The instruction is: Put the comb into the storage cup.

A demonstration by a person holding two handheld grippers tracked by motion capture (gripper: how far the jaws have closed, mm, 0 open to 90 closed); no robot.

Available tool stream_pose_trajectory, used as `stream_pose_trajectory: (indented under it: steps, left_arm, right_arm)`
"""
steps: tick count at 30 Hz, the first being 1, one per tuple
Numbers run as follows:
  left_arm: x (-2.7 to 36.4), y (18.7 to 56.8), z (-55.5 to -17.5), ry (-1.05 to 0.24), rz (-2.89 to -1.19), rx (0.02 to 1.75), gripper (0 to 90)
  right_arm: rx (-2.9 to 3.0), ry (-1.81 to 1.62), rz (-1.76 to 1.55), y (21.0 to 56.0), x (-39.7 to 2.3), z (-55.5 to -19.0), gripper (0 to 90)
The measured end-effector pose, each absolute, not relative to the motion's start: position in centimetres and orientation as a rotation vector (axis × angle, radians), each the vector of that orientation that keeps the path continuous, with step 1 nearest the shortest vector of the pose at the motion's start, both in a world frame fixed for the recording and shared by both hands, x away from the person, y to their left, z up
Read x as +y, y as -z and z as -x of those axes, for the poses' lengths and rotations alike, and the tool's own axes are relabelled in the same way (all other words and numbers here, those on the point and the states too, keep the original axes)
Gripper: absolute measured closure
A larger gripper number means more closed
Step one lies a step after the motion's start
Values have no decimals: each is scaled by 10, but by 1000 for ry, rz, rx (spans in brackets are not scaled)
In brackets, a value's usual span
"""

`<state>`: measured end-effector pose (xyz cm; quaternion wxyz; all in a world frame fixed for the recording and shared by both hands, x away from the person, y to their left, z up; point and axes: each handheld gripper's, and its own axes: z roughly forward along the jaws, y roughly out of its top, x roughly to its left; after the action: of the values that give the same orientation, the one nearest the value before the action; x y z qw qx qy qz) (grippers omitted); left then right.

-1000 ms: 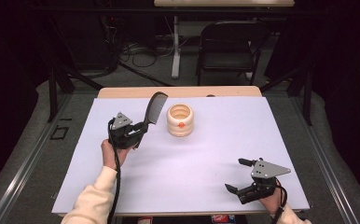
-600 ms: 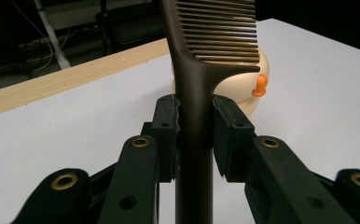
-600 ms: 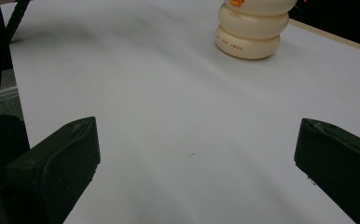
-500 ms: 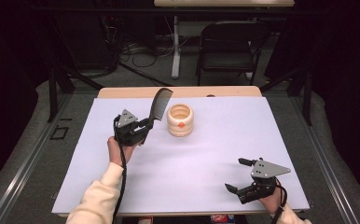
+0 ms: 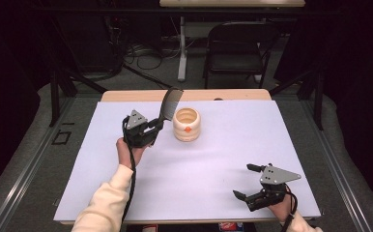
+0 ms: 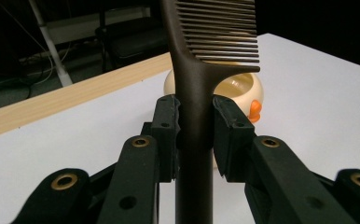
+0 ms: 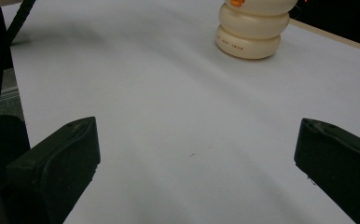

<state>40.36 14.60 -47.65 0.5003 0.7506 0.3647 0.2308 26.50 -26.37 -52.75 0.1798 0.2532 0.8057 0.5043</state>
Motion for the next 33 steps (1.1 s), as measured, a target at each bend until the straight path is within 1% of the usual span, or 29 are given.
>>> stream_pose_trajectory:
  steps: [33]
  left_arm:
    - [116,455,-428,-589,-1769,836,722]
  right_arm:
    - [2280,-1424,-722,528,-264,-266,0]
